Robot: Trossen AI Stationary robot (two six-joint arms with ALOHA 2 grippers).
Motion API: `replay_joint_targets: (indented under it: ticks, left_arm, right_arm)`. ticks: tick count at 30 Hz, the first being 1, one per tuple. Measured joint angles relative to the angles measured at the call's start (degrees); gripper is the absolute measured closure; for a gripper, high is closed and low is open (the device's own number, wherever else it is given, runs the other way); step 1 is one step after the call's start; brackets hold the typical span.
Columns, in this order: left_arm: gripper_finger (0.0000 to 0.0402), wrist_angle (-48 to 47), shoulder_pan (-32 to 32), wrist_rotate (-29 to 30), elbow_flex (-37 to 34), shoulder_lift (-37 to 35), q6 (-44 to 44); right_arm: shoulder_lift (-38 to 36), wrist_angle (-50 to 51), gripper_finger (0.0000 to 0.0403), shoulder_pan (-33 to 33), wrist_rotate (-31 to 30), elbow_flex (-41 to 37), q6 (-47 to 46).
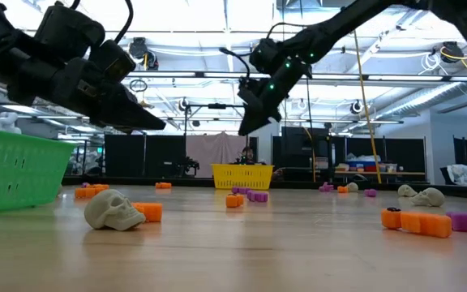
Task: Sort Halloween decoration
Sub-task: Put the orange skeleton toy into the blue bin
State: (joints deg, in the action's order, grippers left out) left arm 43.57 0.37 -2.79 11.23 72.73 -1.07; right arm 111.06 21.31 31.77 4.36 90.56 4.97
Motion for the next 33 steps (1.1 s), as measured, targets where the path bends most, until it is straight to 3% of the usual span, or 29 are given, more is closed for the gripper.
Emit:
replay_joint_targets:
  ticks: [3, 11, 18, 26, 33]
  left_arm:
    - [0.0400, -5.50, -1.23, 0.00, 2.80, 0.00, 0.04]
    - [0.0400, -14.90, -4.79, 2.51, 8.96, 0.00, 1.47]
    - [0.0400, -17.29, -5.38, 3.52, 9.90, 0.00, 1.50]
    - [0.0400, -17.18, -5.38, 4.50, 9.90, 0.00, 1.54]
    - [0.0400, -17.15, -5.38, 4.81, 9.90, 0.00, 1.52]
  right_arm:
    - [-1.87, -5.86, 0.0392, -2.98, 0.11, -5.39, 0.46]
    - [-12.05, -23.52, 0.0401, -12.07, 0.00, -26.52, -2.16]
    - [-23.50, -24.25, 0.0402, -21.84, -1.55, -41.05, -7.09]
    - [-22.42, -26.01, 0.0390, -31.44, -1.40, -44.76, -6.51]
    - [-17.06, -34.40, 0.0328, -36.40, 1.32, -42.86, -1.70]
